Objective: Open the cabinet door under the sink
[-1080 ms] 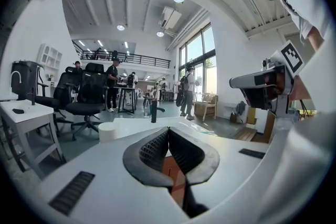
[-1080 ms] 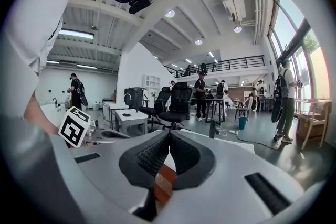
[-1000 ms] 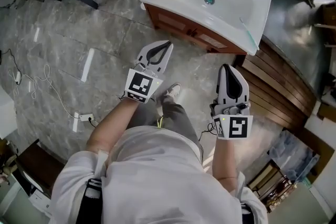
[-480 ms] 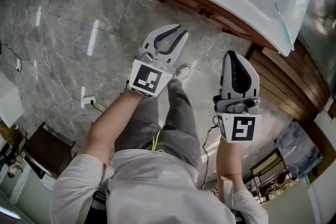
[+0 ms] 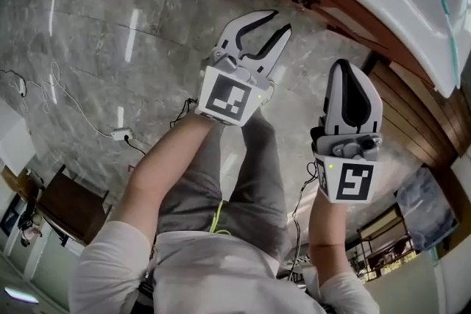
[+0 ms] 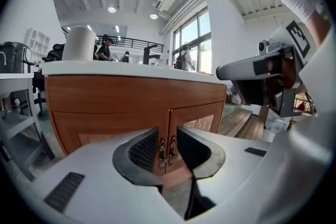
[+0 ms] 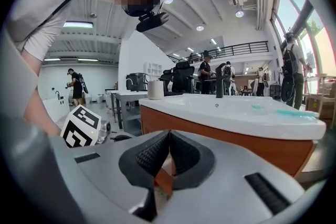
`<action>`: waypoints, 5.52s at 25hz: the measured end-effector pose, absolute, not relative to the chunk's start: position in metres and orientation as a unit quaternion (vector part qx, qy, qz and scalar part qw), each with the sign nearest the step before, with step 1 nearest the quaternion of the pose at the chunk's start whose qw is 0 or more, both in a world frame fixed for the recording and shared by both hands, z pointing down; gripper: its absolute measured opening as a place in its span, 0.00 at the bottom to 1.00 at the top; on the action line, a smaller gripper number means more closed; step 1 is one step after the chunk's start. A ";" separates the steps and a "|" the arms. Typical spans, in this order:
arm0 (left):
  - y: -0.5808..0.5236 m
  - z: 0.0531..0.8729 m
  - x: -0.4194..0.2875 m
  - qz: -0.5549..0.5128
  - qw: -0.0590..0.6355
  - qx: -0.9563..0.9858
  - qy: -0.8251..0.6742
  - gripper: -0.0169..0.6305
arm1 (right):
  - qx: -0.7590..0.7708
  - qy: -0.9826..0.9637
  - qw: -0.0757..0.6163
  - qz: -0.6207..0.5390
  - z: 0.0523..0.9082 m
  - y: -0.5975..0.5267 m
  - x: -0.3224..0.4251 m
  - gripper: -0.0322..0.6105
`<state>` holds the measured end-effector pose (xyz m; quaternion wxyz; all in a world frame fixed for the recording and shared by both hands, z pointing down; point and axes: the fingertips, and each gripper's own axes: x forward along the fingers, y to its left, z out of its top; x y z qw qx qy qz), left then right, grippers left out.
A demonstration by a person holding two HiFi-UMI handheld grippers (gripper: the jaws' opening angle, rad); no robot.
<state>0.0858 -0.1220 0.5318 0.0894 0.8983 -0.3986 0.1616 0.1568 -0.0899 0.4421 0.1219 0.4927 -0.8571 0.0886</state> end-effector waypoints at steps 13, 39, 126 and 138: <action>-0.153 0.641 0.109 0.155 0.071 0.900 -0.402 0.24 | 0.497 -0.859 0.107 0.060 0.545 -0.109 0.159 0.10; -0.172 0.705 0.134 0.132 0.035 0.888 -0.439 0.23 | 0.500 -0.859 0.099 0.048 0.620 -0.111 0.177 0.10; -0.039 0.701 -0.007 0.133 0.101 0.930 -0.326 0.17 | 0.437 -0.884 0.165 0.009 0.623 -0.087 0.021 0.10; -0.011 0.705 -0.071 0.144 0.118 0.909 -0.373 0.14 | 0.390 -0.903 0.175 0.036 0.627 -0.054 -0.045 0.10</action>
